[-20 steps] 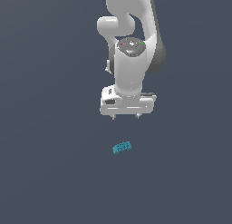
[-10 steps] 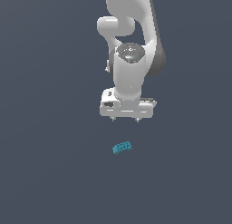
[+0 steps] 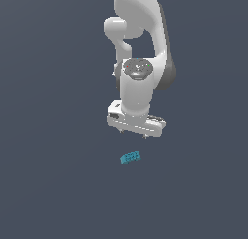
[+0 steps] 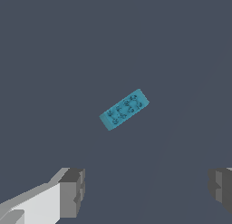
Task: Pick up the object and move it to a goal position.
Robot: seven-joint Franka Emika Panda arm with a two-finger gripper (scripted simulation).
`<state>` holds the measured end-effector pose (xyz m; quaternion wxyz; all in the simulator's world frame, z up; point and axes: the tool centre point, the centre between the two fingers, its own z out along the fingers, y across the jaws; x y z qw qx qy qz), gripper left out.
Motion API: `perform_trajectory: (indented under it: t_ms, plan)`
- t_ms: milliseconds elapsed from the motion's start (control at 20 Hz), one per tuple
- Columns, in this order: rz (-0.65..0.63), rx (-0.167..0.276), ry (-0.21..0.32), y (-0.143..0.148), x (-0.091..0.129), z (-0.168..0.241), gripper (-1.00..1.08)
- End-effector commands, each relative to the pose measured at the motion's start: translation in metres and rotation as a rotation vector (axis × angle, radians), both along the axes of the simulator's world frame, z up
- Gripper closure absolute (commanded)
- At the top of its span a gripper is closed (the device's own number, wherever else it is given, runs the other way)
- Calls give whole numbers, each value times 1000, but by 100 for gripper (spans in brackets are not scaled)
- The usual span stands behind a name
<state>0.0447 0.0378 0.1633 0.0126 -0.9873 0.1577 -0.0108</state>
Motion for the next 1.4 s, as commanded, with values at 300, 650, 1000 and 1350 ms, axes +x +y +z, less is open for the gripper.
perform_trajectory:
  t_ms: [300,650,1000,1350]
  plan:
    - [-241,6,14,-2,13,-22,-92]
    - [-436,6,23,-3,23,-40,-92]
    - [-629,3,30,-4,33,-58,-92]
    - [-805,-2,33,-5,40,-76,-92]
